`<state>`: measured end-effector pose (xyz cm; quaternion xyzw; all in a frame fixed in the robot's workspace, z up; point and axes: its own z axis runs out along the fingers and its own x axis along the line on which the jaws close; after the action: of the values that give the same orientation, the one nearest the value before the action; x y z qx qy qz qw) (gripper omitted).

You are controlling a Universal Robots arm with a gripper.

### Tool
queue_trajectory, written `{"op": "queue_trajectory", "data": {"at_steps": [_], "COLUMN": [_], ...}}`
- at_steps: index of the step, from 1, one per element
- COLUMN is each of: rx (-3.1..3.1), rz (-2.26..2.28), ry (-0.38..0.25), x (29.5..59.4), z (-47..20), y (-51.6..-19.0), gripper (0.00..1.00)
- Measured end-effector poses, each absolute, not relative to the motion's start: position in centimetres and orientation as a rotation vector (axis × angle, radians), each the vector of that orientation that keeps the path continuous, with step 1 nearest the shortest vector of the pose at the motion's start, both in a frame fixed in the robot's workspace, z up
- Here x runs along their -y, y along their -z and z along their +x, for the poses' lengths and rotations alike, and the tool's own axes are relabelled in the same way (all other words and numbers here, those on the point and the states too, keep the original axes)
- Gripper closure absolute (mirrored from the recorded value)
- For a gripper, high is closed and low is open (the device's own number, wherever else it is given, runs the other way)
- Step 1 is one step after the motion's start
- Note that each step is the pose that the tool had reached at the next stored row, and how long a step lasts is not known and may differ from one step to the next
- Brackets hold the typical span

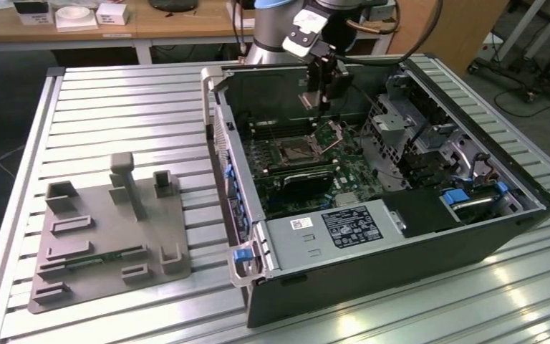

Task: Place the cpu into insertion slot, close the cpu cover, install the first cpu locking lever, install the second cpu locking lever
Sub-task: 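Place the cpu into insertion slot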

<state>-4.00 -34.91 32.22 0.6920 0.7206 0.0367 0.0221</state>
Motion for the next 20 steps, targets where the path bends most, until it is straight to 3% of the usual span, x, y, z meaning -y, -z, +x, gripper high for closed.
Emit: {"op": "queue_trajectory", "data": {"at_steps": [20], "rx": [-2.237], "rz": [2.165], "ry": [-0.088], "x": [34.6], "z": [-4.1], "y": [-30.7], "gripper": [0.46]}}
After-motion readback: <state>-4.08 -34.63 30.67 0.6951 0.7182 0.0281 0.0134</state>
